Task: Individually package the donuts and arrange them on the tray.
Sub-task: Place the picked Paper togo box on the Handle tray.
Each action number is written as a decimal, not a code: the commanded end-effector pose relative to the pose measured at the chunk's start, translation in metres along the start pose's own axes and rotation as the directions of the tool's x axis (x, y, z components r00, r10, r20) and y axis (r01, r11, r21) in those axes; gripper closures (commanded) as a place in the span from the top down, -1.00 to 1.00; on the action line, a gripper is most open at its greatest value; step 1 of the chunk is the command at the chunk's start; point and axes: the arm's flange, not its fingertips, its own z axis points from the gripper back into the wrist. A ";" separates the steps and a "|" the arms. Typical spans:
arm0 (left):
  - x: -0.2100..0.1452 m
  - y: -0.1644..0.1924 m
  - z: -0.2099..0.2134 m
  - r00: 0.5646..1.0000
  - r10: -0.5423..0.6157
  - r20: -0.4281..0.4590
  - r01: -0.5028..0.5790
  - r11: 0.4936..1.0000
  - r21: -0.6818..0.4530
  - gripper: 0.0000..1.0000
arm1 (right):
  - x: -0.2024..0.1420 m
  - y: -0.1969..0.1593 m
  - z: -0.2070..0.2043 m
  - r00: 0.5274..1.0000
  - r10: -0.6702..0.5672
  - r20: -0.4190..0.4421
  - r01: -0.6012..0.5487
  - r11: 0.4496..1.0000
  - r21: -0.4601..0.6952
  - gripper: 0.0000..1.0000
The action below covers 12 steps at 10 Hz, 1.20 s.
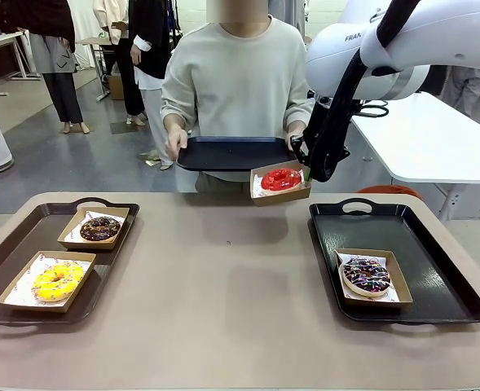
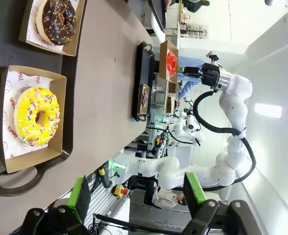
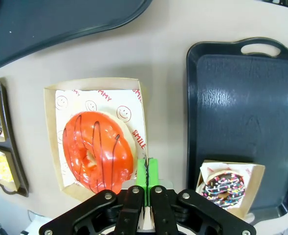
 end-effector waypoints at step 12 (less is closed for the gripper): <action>-0.003 -0.002 0.003 1.000 -0.011 -0.007 0.011 1.000 0.005 1.00 | 0.004 -0.088 0.080 0.994 0.031 -0.109 -0.035 0.999 -0.035 -0.97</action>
